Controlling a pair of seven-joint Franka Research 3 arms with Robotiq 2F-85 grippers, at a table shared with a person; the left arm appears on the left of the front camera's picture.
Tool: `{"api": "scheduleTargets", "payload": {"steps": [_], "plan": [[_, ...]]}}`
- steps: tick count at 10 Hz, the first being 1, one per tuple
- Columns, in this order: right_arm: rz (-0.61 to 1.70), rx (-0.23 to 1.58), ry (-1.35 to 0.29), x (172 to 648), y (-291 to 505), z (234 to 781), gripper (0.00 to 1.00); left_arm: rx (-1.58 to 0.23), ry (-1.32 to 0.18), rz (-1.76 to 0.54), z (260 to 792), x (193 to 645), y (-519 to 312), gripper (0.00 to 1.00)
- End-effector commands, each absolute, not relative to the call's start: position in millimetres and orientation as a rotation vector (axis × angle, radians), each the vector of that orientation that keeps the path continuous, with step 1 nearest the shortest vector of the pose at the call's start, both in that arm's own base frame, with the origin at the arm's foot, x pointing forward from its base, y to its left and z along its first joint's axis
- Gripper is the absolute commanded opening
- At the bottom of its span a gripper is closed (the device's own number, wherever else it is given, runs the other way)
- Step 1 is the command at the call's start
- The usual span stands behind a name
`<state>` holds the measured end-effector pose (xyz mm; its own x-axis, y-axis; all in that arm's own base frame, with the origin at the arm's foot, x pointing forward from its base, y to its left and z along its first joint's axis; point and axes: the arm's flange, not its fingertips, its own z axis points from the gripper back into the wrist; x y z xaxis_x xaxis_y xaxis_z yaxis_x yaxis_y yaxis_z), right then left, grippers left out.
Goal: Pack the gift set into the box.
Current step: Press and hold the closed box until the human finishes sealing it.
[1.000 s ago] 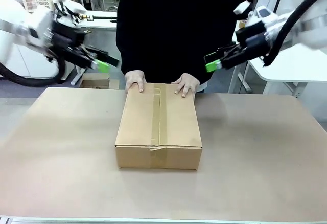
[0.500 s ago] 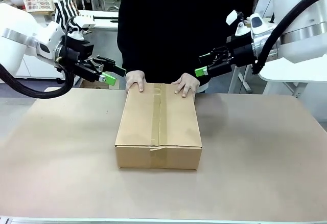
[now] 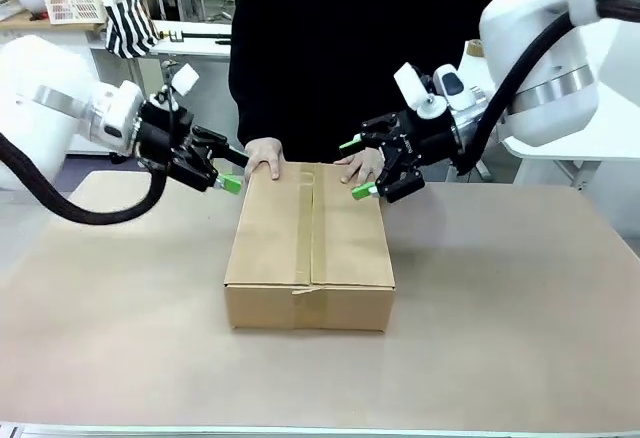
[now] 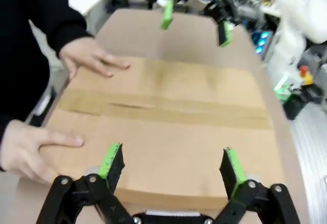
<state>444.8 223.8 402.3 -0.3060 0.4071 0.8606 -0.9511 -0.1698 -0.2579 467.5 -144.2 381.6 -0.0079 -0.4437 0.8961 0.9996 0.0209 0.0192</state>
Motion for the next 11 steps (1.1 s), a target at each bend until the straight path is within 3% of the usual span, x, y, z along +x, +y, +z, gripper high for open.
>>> {"api": "scheduleTargets", "payload": {"steps": [1,3,6,11], "plan": [[1.652,0.822,-1.103,439.1,217.7,371.3,1.00,-0.792,-0.988,-1.405,356.9,455.7,-157.9,1.00],[1.491,0.873,-1.046,434.7,215.0,345.3,1.00,-0.684,-1.113,-1.509,341.6,450.4,-171.2,1.00],[1.385,0.825,-1.008,436.2,212.1,328.5,1.00,-0.791,-1.059,-1.615,329.9,441.9,-193.0,1.00],[1.372,0.756,-0.922,451.4,213.2,301.5,1.00,-0.994,-0.991,-1.476,320.2,438.5,-193.2,1.00]]}}
